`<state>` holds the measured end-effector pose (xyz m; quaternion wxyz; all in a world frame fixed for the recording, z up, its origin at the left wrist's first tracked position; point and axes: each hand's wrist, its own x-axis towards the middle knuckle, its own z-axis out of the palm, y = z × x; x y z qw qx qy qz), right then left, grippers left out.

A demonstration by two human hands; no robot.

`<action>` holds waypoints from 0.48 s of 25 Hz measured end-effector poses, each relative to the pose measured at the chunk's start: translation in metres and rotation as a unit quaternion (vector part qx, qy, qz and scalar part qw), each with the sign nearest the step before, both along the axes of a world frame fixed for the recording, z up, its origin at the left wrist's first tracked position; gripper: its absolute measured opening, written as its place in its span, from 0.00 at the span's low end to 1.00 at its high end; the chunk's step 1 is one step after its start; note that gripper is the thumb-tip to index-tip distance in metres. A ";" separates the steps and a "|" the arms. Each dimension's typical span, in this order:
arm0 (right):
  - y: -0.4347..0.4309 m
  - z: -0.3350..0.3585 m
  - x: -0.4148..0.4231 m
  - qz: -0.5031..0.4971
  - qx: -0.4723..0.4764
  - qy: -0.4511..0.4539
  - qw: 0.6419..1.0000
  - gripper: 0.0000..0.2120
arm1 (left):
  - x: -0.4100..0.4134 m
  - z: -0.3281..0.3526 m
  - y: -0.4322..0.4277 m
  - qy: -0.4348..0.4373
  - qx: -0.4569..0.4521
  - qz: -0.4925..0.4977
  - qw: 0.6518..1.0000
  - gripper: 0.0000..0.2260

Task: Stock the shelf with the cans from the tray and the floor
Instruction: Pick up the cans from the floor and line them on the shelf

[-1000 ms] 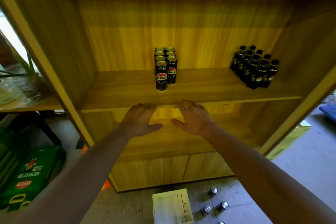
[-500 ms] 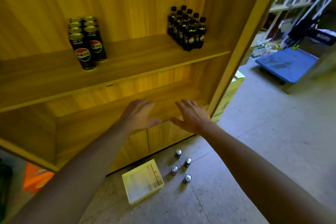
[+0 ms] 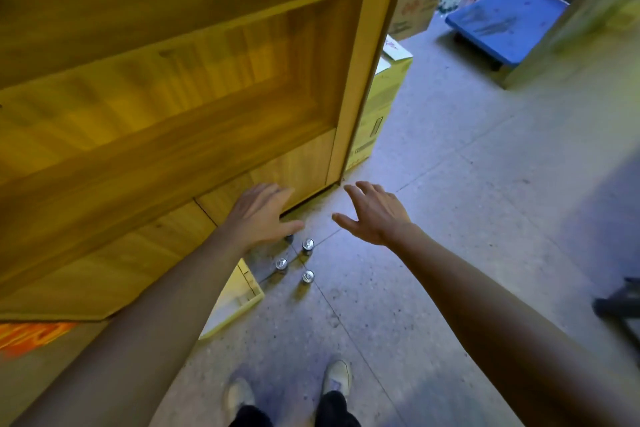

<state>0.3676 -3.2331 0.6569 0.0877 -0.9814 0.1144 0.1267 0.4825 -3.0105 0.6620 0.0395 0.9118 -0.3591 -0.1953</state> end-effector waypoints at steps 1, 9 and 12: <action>0.001 -0.014 -0.002 -0.005 0.004 0.006 1.000 0.34 | -0.001 -0.015 0.000 0.008 0.000 -0.004 1.000 0.38; 0.042 -0.224 -0.006 0.003 0.016 0.070 0.997 0.34 | -0.001 -0.222 0.041 0.063 0.020 -0.002 0.998 0.34; 0.050 -0.336 -0.011 0.002 0.015 0.085 0.996 0.36 | -0.003 -0.331 0.057 0.062 0.025 0.015 0.998 0.34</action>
